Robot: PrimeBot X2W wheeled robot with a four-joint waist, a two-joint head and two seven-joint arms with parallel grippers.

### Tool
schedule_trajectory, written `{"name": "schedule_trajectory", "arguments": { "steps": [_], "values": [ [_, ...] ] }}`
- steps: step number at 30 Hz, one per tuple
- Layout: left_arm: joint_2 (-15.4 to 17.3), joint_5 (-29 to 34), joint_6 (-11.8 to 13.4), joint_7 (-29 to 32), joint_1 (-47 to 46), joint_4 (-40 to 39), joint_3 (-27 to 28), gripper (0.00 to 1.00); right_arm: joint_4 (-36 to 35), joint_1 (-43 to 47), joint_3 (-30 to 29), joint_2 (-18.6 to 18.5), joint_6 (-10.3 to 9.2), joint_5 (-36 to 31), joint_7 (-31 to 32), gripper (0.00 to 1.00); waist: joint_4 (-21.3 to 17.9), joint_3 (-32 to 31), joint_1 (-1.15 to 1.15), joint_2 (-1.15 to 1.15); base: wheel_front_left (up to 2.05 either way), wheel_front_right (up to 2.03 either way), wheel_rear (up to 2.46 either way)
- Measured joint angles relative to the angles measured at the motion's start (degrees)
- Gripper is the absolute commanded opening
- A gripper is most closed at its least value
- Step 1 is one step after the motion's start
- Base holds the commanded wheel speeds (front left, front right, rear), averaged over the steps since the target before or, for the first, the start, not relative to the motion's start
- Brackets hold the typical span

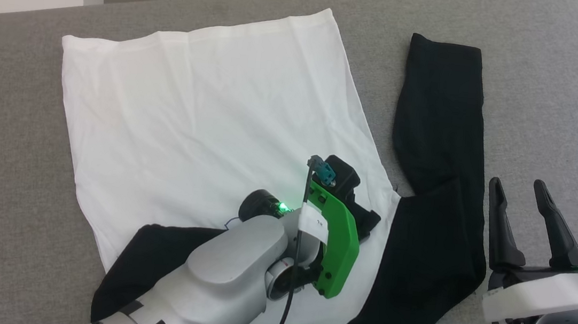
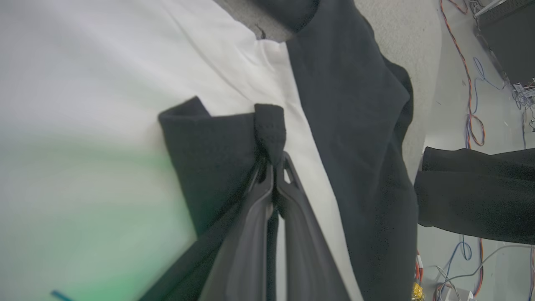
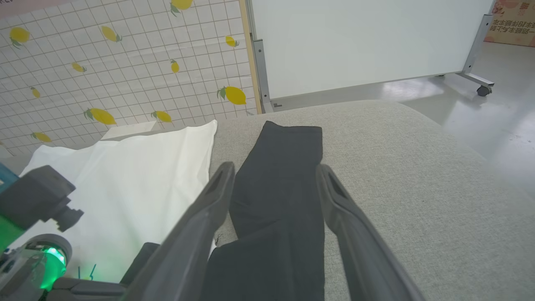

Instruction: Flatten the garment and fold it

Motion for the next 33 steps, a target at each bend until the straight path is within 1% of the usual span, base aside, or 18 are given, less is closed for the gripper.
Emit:
{"name": "schedule_trajectory", "arguments": {
  "steps": [1, 3, 7, 12, 14, 17, 19, 22, 26, 28, 29, 31, 33],
  "values": [
    [0.01, -0.60, 0.00, -0.03, -0.25, 0.00, -0.70, 1.00, 0.12, 0.00, -0.19, 0.01, 0.00, 0.00, -0.01, 1.00, -0.01, -0.11, 0.00, 0.00, 0.00, 0.00, 0.00],
    [0.03, -1.03, 0.00, -0.99, -0.73, -0.16, -1.72, 1.00, 0.23, 0.00, -0.63, 0.00, 0.00, 0.00, 0.01, 1.00, 0.20, -0.36, 0.00, 0.00, 0.00, 0.00, 0.00],
    [0.00, -1.85, 0.00, -5.84, -2.43, -2.48, -2.22, 1.00, 0.05, 0.01, -1.33, -0.01, 0.00, -0.19, 0.19, 1.00, 1.40, -1.31, 0.00, 0.00, 0.00, 0.00, 0.00],
    [-0.11, -2.80, 0.10, -14.49, -4.27, -6.57, -0.11, 1.00, -0.69, -0.01, -2.19, 0.00, 0.00, -0.99, 1.20, 1.00, 3.70, -2.56, 0.00, 0.00, 0.00, 0.00, 0.00],
    [0.09, -2.20, 0.70, -18.39, -4.48, -7.64, 1.27, 1.00, -0.70, -0.28, -2.56, 0.00, 0.00, -1.75, 1.68, 1.00, 4.62, -2.98, 0.00, 0.00, 0.00, 0.00, 0.00],
    [2.11, 0.15, 3.15, -24.97, -4.44, -9.33, 3.86, 1.00, -0.41, -1.92, -3.44, 0.00, 0.00, -2.54, 2.15, 1.00, 5.98, -3.54, 0.00, 0.00, 0.00, 0.00, 0.00],
    [4.59, 1.05, 5.13, -29.45, -3.86, -10.62, 5.87, 1.00, 0.41, -3.63, -4.22, 0.00, 0.00, -2.76, 2.56, 1.00, 6.93, -3.79, 0.00, 0.00, 0.00, 0.00, 0.00],
    [8.82, 3.42, 8.39, -33.77, -1.87, -12.33, 8.94, 1.00, 2.72, -6.75, -4.69, -0.38, 0.00, -3.20, 3.12, 1.00, 8.07, -3.85, 0.00, 0.00, 0.00, 0.00, 0.00],
    [14.48, 7.05, 13.49, -35.33, 2.97, -15.37, 14.74, 1.00, 7.86, -11.34, -5.91, -1.68, 0.00, -3.33, 3.88, 1.00, 9.20, -3.34, 0.00, 0.00, 0.00, 0.00, 0.00],
    [16.17, 9.49, 15.57, -35.39, 5.82, -18.87, 19.30, 1.00, 11.06, -13.93, -6.91, -2.47, 0.00, -3.31, 4.34, 1.00, 9.61, -2.82, 0.00, 0.00, 0.00, 0.00, 0.00],
    [16.81, 11.41, 16.51, -35.48, 7.37, -21.02, 22.01, 1.00, 13.01, -15.55, -7.45, -2.87, 0.00, -3.30, 4.68, 1.00, 9.84, -2.50, 0.00, 0.00, 0.00, 0.00, 0.00],
    [17.34, 14.02, 17.62, -35.55, 10.51, -24.77, 26.77, 1.00, 16.66, -18.50, -8.64, -3.65, 0.00, -3.09, 5.04, 1.00, 10.27, -1.87, 0.00, 0.00, 0.00, 0.00, 0.00],
    [17.55, 16.30, 18.19, -35.60, 14.44, -28.09, 31.10, 1.00, 21.28, -22.03, -9.95, -4.53, 0.00, -2.79, 5.78, 1.00, 10.76, -1.09, 0.00, 0.00, 0.00, 0.00, 0.00]
  ]
}}
